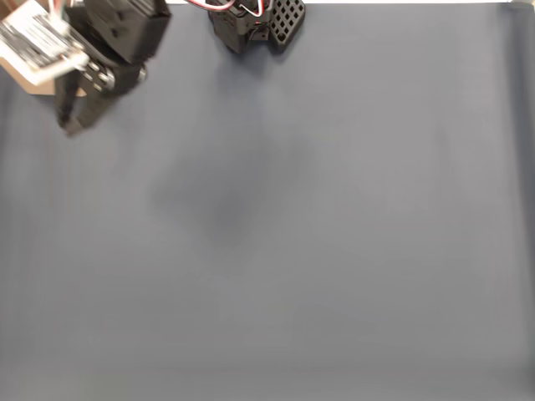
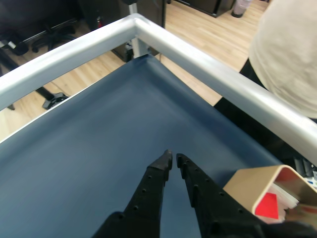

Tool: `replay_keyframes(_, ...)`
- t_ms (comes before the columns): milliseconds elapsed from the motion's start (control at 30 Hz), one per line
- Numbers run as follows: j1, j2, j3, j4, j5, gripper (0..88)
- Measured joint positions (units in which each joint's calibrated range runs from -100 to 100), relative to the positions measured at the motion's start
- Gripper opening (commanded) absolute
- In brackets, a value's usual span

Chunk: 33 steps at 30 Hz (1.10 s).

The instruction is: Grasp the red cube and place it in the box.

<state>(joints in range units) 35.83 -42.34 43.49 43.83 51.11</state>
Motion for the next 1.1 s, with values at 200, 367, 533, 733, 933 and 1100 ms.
replay_keyframes(200, -8.9, 0.0, 0.0, -0.3, 0.0, 0.0)
replay_keyframes(367, -16.5, -1.5, 1.5, -0.8, 0.0, 0.0)
replay_keyframes(533, -23.3, -3.9, 5.3, -2.0, 0.0, 0.0)
replay_keyframes(733, -29.2, -8.3, 12.8, -2.8, 0.6, 0.0)
replay_keyframes(933, -33.5, -16.0, 23.1, -3.2, 0.8, 0.0)
replay_keyframes(1100, -36.0, -23.4, 33.0, -4.5, 1.0, 0.0)
